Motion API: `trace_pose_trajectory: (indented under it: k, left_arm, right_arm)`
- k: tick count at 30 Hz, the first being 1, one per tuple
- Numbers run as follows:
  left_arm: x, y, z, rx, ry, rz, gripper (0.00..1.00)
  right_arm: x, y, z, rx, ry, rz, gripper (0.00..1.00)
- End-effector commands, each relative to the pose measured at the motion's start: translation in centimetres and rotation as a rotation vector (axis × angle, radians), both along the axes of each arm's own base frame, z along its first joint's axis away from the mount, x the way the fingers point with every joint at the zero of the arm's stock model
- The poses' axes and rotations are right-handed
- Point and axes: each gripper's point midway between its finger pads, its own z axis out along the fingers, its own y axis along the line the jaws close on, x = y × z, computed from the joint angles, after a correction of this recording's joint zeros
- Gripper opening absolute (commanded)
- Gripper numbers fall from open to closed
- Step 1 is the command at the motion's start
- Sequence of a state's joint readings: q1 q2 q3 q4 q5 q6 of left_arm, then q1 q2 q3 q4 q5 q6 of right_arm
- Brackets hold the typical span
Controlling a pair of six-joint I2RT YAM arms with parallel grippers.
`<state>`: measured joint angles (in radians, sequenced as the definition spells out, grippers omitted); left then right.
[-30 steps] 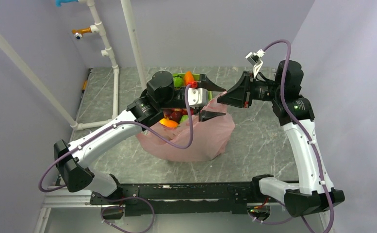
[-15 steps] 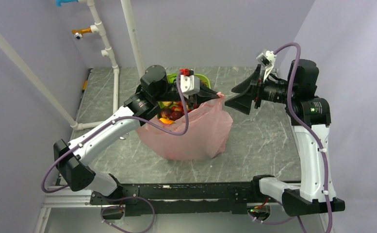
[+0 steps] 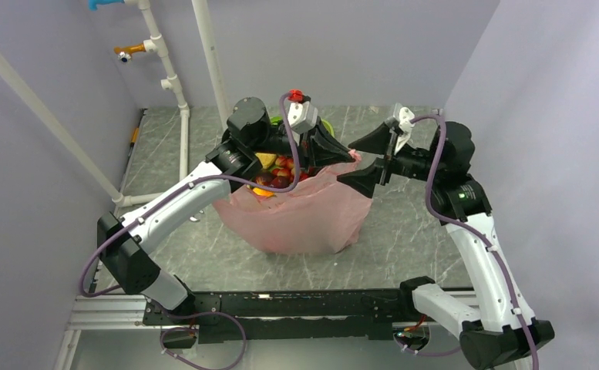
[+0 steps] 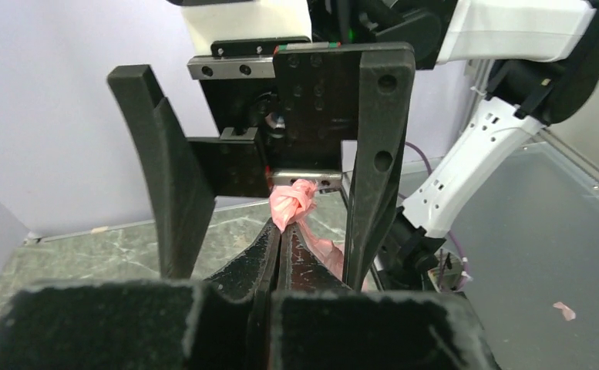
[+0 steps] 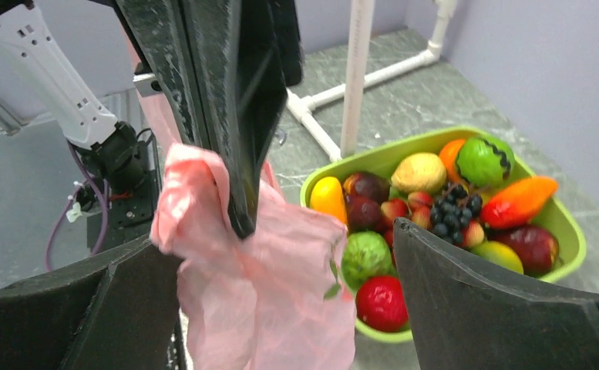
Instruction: Place the fake fruits into the plastic bag and tie a complex knot
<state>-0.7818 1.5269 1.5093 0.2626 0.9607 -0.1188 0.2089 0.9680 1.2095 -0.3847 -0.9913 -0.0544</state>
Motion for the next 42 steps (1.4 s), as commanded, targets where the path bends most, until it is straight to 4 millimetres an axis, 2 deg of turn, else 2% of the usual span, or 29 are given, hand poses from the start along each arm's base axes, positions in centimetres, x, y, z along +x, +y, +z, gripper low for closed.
trace_pose_trajectory:
  k: [1,3,4,5,7,8,13,18,19,21,23,27,28,30,31,33,36,38,40,42]
  left_arm:
    - [-1.0,0.8,3.0,-0.061,-0.012,-0.06,0.0]
    - [-0.8,0.8,3.1,-0.067,0.0,-0.058,0.0]
    - [-0.9,0.8,3.3,-0.073,0.009,-0.06,0.0]
    - [-0.8,0.8,3.5,-0.082,0.017,-0.058,0.0]
    - [-0.8,0.9,3.9,-0.097,0.024,-0.052,0.0]
    - [-0.7,1.0,4.2,-0.108,0.022,-0.036,0.0]
    - [-0.3,1.6,5.3,-0.15,0.003,0.025,0.0]
    - [1.0,2.3,6.6,-0.181,-0.015,0.093,0.0]
    - [1.2,2.4,6.6,-0.179,-0.011,0.095,0.0]
    - [1.6,2.4,6.3,-0.167,-0.008,0.107,0.0]
    - [2.0,2.3,5.4,-0.15,-0.006,0.118,0.0]
    - [2.1,2.3,4.1,-0.12,-0.014,0.125,0.02]
    - [2.1,2.4,3.9,-0.1,-0.022,0.134,0.24]
    - [2.3,3.4,2.5,-0.025,-0.033,0.151,0.79]
    - [2.4,4.2,1.4,0.025,-0.052,0.169,0.96]
    - [2.2,6.2,-1.2,0.123,-0.09,0.186,0.99]
    - [2.5,8.8,-7.2,0.299,-0.093,0.233,0.99]
    - [2.3,10.1,-10.5,0.367,-0.11,0.237,0.99]
    - [1.9,10.9,-13.3,0.42,-0.168,0.221,0.9]
    - [1.4,11.3,-16.3,0.469,-0.129,0.212,0.76]
  right_arm:
    - [0.6,2.1,2.6,0.056,-0.192,0.063,0.97]
    - [1.3,2.9,1.8,0.081,-0.163,0.052,0.87]
    - [1.8,3.2,1.8,0.109,-0.168,0.037,0.74]
    - [2.3,3.3,0.9,0.121,-0.136,0.013,0.68]
    - [3.4,3.2,-0.1,0.158,-0.14,-0.044,0.3]
    - [3.8,3.1,-0.8,0.166,-0.135,-0.07,0.24]
    - [4.6,3.2,-6.0,0.139,-0.079,-0.141,0.21]
    - [2.4,3.4,-14.3,-0.024,-0.009,-0.047,0.2]
    - [1.9,3.3,-15.5,-0.052,-0.016,-0.027,0.19]
    - [1.3,3.0,-17.3,-0.097,-0.027,-0.005,0.09]
    - [1.2,2.9,-17.4,-0.114,-0.035,-0.001,0.0]
    - [1.1,3.1,-14.0,-0.068,-0.059,0.002,0.0]
    - [1.1,3.2,-13.2,-0.058,-0.054,-0.001,0.0]
    - [1.0,3.3,-12.2,-0.046,-0.043,-0.001,0.0]
    - [0.9,3.3,-12.1,-0.042,-0.035,-0.001,0.0]
    - [0.9,3.2,-12.2,-0.036,-0.024,-0.005,0.0]
    - [0.8,3.2,-12.6,-0.035,-0.012,-0.011,0.0]
    - [0.8,3.1,-12.8,-0.034,-0.004,-0.017,0.0]
    - [1.0,3.0,-13.1,-0.032,0.011,-0.029,0.0]
    - [1.2,3.0,-13.6,-0.022,0.04,-0.043,0.0]
